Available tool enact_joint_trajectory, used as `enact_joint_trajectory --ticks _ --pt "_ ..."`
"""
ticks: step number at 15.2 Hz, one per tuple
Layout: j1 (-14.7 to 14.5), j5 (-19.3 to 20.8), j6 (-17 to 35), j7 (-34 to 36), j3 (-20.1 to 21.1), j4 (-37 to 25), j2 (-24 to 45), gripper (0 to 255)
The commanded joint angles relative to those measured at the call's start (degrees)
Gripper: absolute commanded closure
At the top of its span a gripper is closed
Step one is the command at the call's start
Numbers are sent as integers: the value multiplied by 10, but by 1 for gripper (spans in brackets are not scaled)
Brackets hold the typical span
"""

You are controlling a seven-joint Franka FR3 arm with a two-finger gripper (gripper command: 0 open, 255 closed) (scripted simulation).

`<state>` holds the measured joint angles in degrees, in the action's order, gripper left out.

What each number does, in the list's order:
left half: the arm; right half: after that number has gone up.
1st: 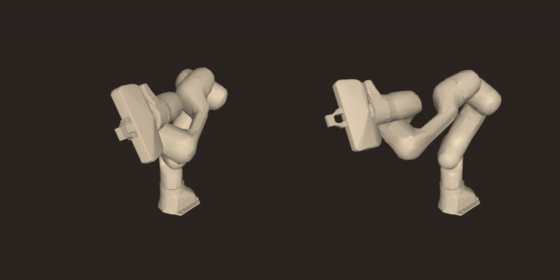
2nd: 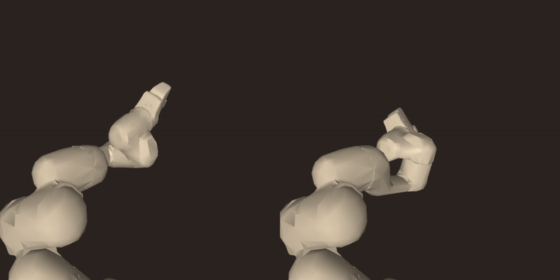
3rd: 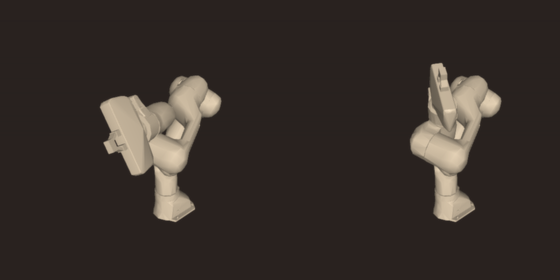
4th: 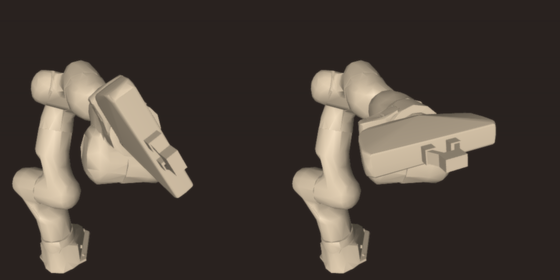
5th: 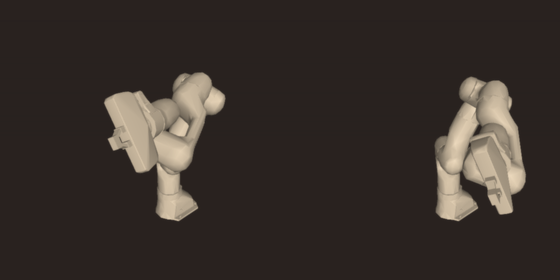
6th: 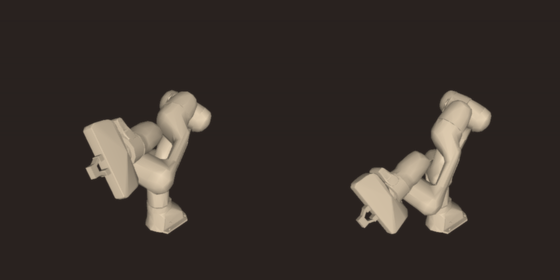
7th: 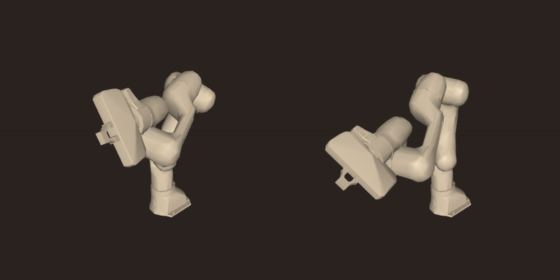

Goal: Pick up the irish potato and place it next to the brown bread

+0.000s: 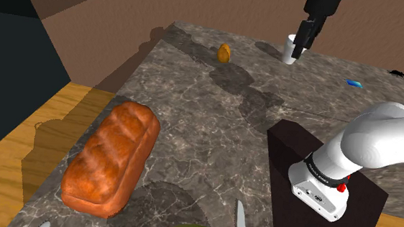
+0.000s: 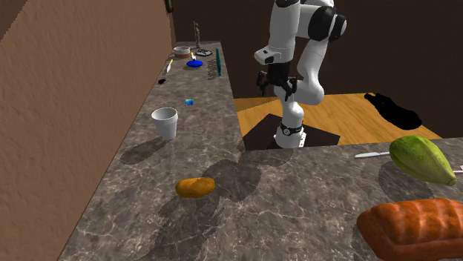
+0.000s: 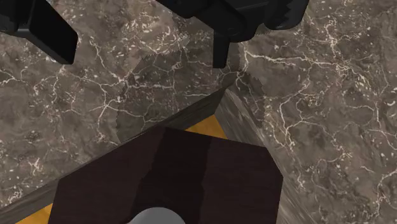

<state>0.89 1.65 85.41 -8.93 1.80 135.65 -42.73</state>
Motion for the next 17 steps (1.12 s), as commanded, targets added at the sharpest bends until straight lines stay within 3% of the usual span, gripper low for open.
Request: enact_joint_trajectory --ticks 1,9,17 --pt "0 0 0 0 0 0 0 0" --pt "27 -7 129 99 25 -40 156 0" --pt "51 8 219 195 36 -130 323 0"
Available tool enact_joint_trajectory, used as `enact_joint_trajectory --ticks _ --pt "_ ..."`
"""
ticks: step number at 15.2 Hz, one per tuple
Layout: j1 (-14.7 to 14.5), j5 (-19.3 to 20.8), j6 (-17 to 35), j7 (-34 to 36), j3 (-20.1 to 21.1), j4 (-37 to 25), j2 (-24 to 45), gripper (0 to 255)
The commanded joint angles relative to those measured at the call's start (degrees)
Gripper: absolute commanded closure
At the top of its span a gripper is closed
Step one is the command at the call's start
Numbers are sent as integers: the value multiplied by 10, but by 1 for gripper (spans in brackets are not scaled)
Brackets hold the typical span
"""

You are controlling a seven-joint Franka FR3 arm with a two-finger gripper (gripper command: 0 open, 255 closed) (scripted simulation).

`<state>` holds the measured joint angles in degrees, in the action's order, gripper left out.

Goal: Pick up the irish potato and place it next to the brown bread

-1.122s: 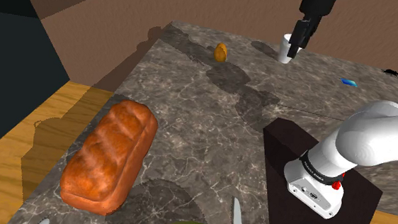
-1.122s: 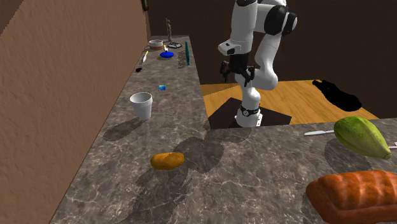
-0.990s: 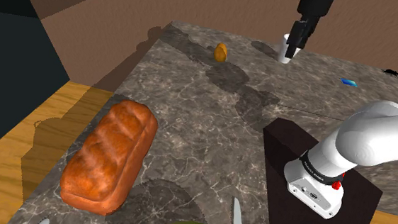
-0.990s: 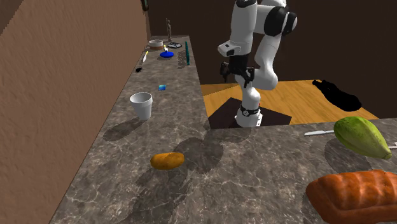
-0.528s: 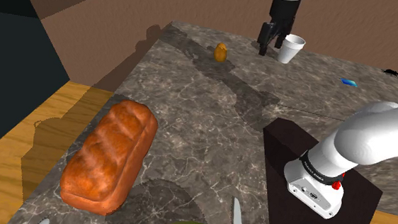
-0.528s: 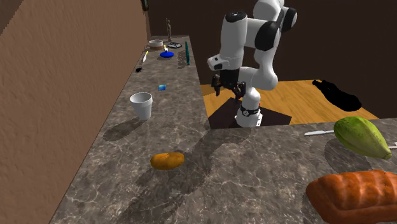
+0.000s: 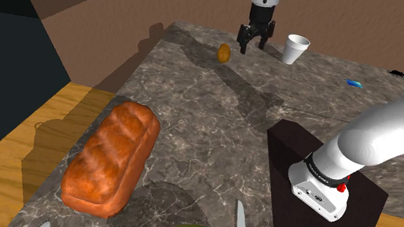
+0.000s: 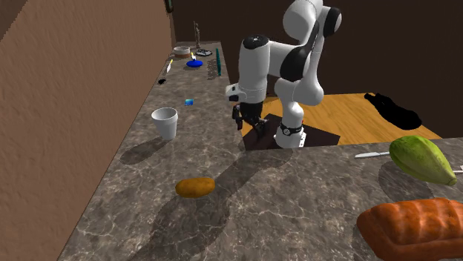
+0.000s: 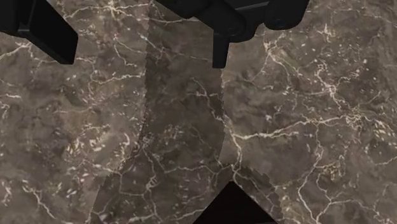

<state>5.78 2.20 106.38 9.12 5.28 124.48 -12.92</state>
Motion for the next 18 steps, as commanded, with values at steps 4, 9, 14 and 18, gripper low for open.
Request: enact_joint_trajectory --ticks 4,9,14,18 --pt "11 14 38 59 0 -79 109 0" --pt "18 28 58 111 -9 -171 213 0" --pt "23 36 61 154 -25 -280 317 0" --pt "28 38 51 184 -39 -384 404 0"
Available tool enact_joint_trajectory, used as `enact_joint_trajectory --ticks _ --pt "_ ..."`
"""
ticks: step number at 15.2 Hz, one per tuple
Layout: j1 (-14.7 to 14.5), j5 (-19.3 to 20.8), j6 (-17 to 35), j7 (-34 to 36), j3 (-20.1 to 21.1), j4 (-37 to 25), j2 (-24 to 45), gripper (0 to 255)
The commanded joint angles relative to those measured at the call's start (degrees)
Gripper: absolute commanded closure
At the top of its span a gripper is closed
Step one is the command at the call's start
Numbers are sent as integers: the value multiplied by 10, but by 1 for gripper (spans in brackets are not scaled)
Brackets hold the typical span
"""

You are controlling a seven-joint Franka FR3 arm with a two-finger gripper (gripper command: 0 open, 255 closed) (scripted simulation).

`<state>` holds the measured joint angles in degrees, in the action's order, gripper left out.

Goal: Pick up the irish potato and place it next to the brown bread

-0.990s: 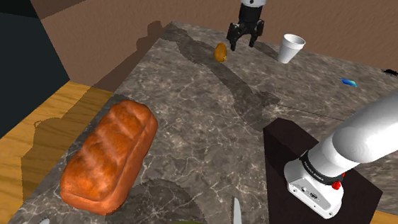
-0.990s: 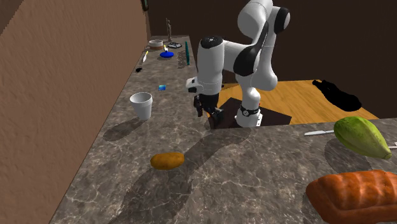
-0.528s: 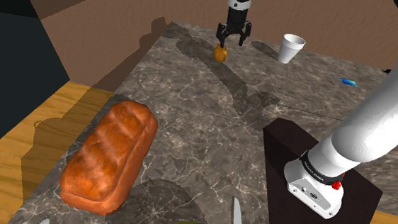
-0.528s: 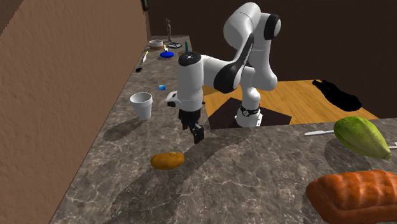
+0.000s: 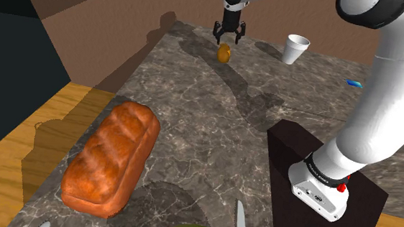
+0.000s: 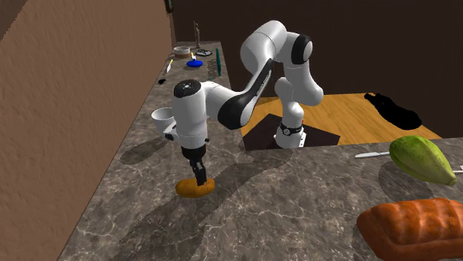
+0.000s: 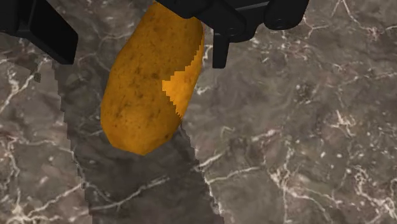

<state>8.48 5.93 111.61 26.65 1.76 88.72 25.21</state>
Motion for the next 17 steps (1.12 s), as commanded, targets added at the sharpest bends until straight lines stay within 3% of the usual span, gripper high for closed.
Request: enact_joint_trajectory --ticks 1,3,11,17 --pt "2 0 -6 15 -7 -56 46 0" --pt "6 -2 -18 27 -14 -117 92 0" --pt "9 -1 31 29 -15 -84 107 0" --pt "9 0 31 29 -15 -84 108 0"
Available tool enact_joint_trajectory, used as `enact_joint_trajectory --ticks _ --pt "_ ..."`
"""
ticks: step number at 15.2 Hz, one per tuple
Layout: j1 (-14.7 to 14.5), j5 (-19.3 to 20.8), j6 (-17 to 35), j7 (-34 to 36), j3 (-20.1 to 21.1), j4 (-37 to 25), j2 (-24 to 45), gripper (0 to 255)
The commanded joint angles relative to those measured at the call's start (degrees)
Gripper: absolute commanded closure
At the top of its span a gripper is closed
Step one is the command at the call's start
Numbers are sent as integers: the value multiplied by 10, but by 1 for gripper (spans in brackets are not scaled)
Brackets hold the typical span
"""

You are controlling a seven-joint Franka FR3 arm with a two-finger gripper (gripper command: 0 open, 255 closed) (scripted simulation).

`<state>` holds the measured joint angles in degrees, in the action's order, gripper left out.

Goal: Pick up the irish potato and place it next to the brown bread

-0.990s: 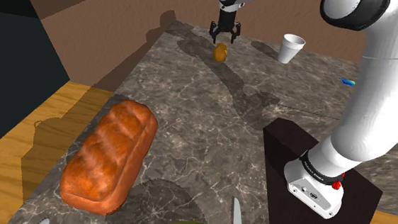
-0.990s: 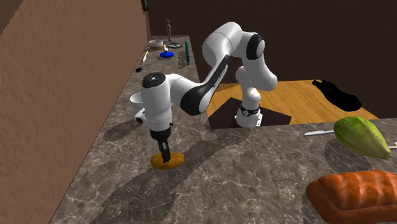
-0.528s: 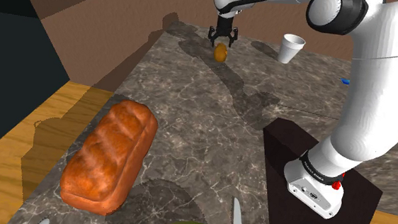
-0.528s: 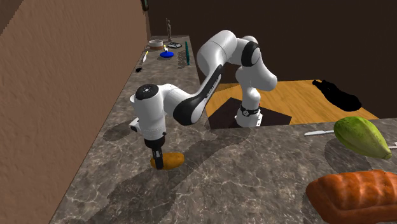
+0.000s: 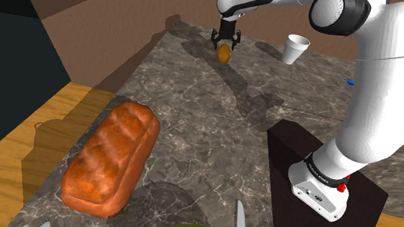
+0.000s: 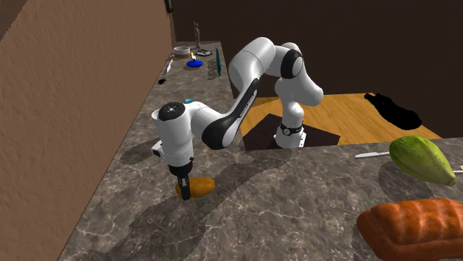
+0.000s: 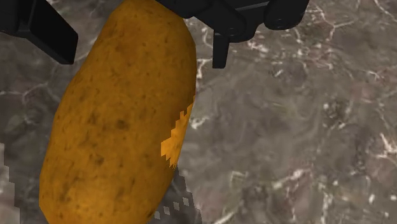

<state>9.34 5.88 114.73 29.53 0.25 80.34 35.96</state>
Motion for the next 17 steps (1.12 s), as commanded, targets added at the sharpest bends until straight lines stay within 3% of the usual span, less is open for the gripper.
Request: enact_joint_trajectory --ticks 1,2,3,12,17 --pt "0 0 0 0 0 0 0 0" --pt "0 0 0 0 0 0 0 0" --pt "0 0 0 0 0 0 0 255" --pt "0 0 0 0 0 0 0 255" --pt "0 -1 -31 -3 0 -18 -13 255"
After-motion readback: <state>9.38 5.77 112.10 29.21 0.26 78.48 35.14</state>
